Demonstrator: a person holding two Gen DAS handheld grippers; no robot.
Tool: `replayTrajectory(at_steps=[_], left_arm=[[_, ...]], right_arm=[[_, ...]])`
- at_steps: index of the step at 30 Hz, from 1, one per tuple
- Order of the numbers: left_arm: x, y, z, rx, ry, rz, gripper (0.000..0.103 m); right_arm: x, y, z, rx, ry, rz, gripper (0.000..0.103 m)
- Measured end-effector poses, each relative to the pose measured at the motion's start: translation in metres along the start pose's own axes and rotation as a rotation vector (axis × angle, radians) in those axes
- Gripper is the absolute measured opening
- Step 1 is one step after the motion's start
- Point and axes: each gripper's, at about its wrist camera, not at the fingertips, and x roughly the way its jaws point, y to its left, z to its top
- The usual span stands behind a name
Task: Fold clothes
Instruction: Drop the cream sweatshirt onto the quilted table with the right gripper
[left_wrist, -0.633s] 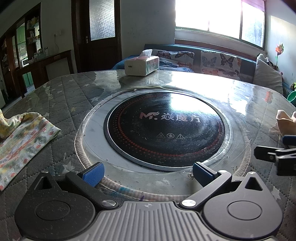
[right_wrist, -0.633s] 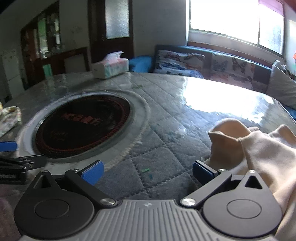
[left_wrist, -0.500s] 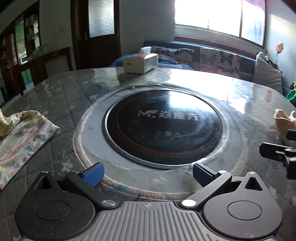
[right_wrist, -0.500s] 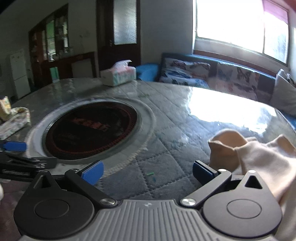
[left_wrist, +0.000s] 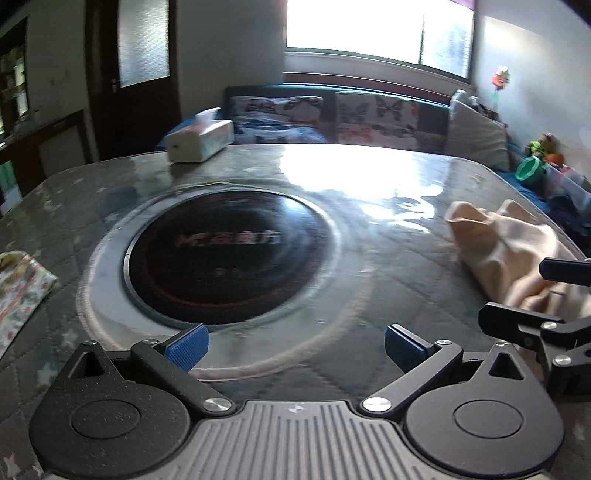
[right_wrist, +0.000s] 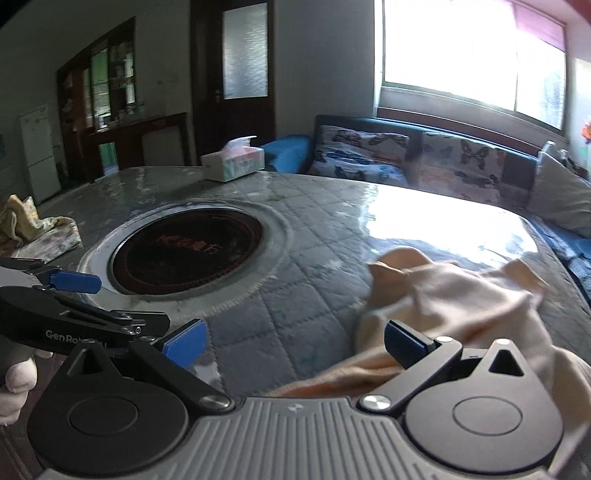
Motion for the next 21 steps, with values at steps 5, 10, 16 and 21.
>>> replayTrajectory(at_steps=[5, 10, 16, 21], left_arm=[[-0.001, -0.019, -0.001, 0.023, 0.030, -0.041, 0.103], [-0.007, -0.042, -0.003, 0.048, 0.042, -0.076, 0.103], [-0.009, -0.063, -0.007, 0.088, 0.056, -0.117, 0.103], [-0.008, -0.076, -0.010, 0.119, 0.065, -0.138, 0.103]], right_arm=[[-0.021, -0.020, -0.008, 0.051, 0.019, -0.037, 0.103], [-0.037, -0.033, -0.019, 0.111, 0.022, -0.067, 0.103], [-0.052, -0.040, -0.031, 0.151, 0.024, -0.126, 0.103], [-0.060, -0.049, -0.039, 0.212, 0.030, -0.146, 0.103]])
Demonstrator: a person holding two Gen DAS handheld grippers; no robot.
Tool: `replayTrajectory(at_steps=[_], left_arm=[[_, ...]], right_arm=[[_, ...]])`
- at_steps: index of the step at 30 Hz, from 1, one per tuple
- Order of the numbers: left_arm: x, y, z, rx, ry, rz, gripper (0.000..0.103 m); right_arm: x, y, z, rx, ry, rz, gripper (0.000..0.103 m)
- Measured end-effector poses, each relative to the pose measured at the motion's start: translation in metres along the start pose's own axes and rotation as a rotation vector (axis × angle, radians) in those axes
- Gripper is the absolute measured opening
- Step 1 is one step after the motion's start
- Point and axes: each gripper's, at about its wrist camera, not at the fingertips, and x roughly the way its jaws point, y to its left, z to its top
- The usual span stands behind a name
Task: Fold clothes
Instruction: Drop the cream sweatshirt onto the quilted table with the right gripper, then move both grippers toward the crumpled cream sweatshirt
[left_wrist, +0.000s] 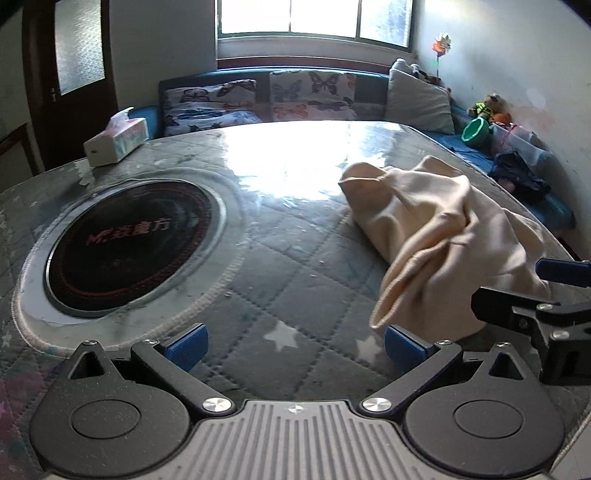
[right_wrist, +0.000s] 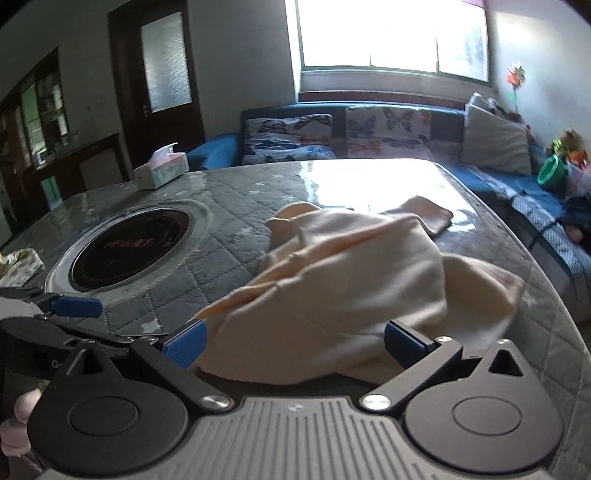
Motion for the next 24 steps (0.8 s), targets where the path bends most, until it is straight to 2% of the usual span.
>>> replayTrajectory(at_steps=[4, 24], left_arm=[[0.000, -0.007, -0.002, 0.021, 0.005, -0.012, 0.103], [-0.005, -0.029, -0.002, 0.083, 0.015, -0.022, 0.103]], right_arm=[[-0.003, -0.005, -0.005, 0.027, 0.015, -0.010, 0.103], [-0.019, -0.011, -0.012, 0.063, -0.017, -0.028, 0.103]])
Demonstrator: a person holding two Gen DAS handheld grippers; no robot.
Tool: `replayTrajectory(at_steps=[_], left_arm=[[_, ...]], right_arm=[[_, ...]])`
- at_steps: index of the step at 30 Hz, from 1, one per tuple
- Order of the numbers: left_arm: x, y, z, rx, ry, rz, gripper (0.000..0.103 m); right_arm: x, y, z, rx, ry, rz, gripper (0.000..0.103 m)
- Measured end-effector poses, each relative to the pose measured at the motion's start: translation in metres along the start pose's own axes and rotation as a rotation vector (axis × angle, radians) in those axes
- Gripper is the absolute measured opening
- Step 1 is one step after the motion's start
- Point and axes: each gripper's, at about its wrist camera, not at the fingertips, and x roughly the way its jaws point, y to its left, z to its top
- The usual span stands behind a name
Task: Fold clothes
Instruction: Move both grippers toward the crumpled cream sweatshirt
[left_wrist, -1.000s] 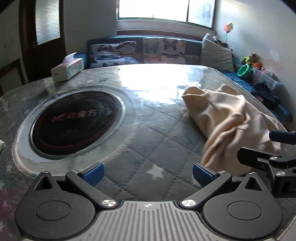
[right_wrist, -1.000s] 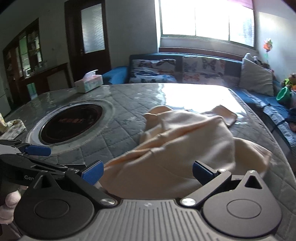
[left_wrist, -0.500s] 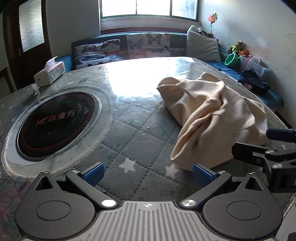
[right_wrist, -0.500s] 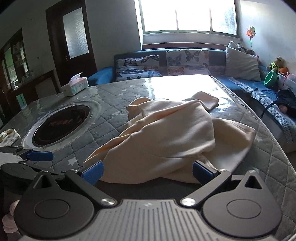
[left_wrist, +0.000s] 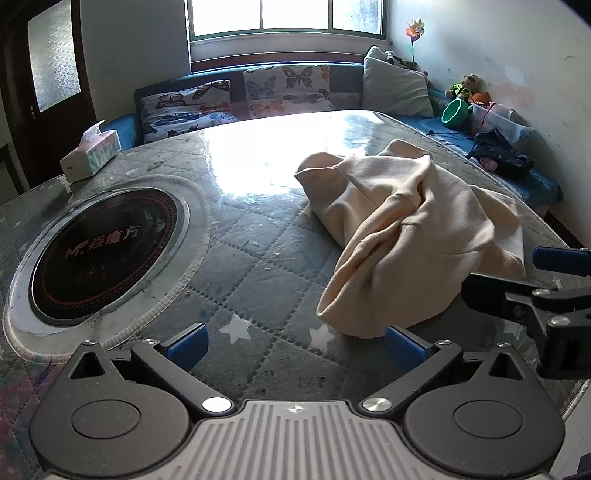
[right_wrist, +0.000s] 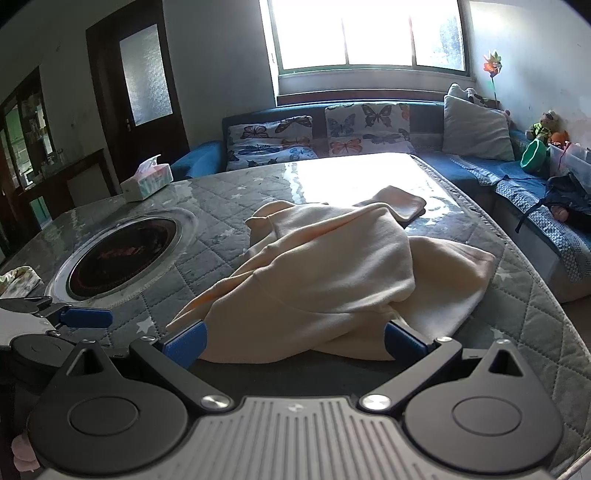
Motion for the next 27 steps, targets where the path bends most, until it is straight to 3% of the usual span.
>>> replayTrajectory(at_steps=[27], left_arm=[[0.013, -0.003, 0.006, 0.034, 0.021, -0.028, 0.103]], right_arm=[[0.011, -0.008, -0.001, 0.044, 0.018, -0.022, 0.103]])
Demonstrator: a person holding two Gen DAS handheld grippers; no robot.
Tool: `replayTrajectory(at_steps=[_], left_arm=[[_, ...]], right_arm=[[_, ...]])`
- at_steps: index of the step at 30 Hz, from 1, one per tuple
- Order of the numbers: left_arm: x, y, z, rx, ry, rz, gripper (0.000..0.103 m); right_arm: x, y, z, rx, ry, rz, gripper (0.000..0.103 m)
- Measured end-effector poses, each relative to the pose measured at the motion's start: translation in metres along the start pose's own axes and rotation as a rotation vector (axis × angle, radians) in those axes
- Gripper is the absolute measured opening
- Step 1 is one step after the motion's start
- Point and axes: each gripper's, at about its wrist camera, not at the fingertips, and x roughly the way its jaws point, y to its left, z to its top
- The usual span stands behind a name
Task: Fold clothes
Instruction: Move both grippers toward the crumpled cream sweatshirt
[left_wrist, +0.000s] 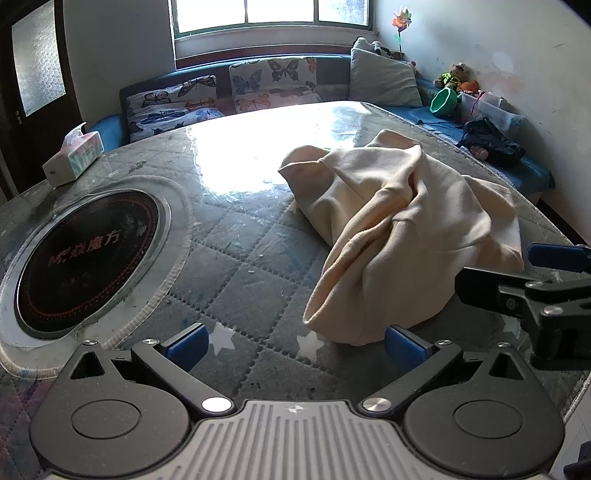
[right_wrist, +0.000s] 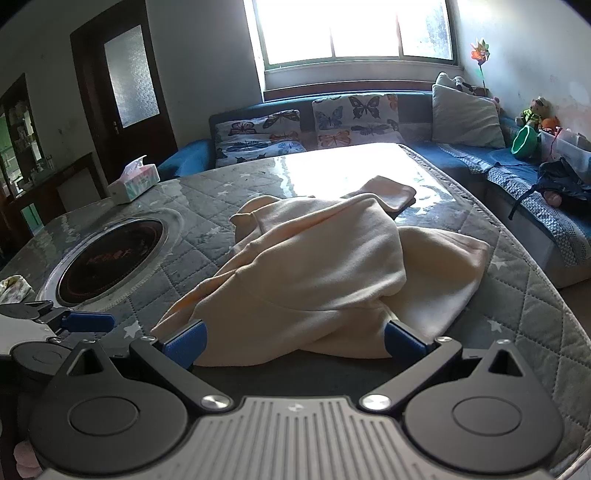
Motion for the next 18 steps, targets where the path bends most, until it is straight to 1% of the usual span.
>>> replayTrajectory(at_steps=[18], left_arm=[[0.0043, 0.0014, 0.0019, -0.018, 0.013, -0.001, 0.103]], right_arm=[[0.0049, 0.0007, 0.0010, 0.018, 0.013, -0.008, 0.103]])
